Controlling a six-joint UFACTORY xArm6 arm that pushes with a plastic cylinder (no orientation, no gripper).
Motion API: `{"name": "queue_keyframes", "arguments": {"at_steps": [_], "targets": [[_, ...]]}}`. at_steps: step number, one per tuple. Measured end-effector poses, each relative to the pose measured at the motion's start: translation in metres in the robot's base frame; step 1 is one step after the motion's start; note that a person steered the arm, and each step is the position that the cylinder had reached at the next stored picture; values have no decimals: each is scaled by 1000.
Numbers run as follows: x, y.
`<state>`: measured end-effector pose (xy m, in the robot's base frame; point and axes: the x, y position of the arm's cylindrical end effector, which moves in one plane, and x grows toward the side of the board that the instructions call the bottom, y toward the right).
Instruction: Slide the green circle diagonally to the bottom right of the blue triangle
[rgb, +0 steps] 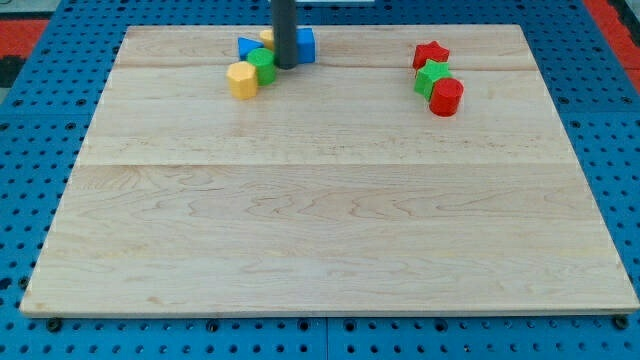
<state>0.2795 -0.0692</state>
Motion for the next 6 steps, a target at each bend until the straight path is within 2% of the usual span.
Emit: {"name": "queue_keyframes", "arguments": {"at_steps": [1,2,3,4,6], "targets": [[60,-35],[92,-47],[60,7],[21,-3],[-23,-77]]}}
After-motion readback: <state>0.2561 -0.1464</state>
